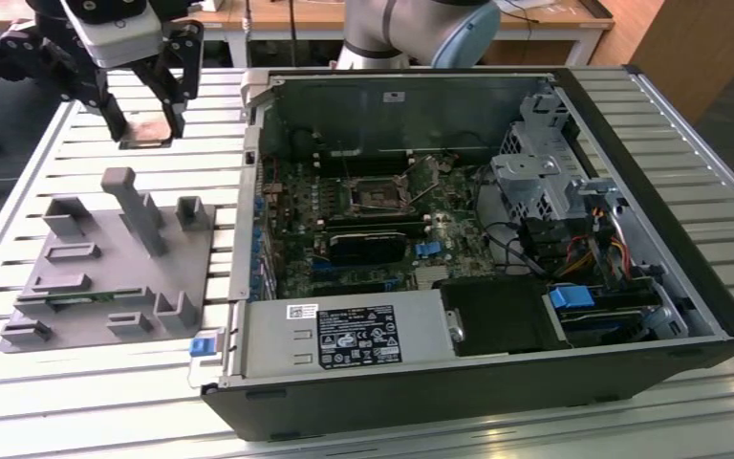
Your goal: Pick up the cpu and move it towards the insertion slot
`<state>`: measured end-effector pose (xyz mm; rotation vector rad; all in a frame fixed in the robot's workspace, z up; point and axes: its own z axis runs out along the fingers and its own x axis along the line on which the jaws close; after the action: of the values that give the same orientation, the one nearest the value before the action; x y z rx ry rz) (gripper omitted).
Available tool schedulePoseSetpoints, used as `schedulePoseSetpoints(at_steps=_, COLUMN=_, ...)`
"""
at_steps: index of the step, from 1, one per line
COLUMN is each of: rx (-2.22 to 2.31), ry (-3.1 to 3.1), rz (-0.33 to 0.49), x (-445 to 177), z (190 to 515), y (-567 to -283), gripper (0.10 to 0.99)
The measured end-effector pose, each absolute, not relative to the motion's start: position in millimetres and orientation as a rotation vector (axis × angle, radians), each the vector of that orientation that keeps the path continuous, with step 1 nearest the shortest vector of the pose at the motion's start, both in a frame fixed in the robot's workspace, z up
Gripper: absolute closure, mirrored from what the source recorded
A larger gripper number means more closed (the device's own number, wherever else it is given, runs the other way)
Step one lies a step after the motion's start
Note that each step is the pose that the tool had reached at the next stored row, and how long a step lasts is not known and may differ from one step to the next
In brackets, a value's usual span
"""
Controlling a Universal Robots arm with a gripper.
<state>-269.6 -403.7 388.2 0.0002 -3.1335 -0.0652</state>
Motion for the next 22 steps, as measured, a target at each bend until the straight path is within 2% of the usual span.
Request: schedulePoseSetpoints(at_steps=22, rx=0.000, ry=-3.133, rz=-0.065, x=-251.4, z=388.3, y=-403.7, gripper=0.545)
